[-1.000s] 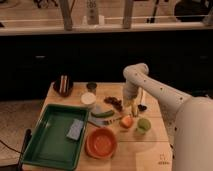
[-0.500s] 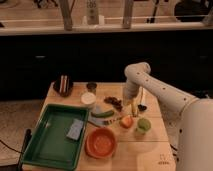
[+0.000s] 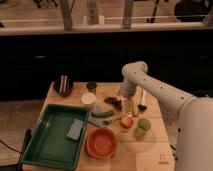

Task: Place grapes in red bowl

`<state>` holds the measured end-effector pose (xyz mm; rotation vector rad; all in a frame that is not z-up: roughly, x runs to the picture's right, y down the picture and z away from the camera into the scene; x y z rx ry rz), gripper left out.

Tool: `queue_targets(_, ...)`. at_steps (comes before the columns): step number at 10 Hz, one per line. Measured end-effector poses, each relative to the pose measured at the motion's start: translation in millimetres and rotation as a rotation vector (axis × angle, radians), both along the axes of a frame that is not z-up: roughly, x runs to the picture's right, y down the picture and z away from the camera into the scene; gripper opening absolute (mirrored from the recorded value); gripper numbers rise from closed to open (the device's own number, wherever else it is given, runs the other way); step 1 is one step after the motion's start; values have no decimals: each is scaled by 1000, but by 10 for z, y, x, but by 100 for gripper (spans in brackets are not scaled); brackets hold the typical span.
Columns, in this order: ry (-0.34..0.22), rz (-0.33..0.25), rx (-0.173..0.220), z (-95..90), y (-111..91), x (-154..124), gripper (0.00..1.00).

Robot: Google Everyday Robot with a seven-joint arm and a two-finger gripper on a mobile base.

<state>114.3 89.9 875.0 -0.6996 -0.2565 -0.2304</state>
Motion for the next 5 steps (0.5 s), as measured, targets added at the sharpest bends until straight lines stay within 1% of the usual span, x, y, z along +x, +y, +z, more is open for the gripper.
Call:
queue_targets(3, -20, -13, -1, 129, -32, -252, 80)
queue_targets(5, -15, -7, 6, 223, -28, -330, 80)
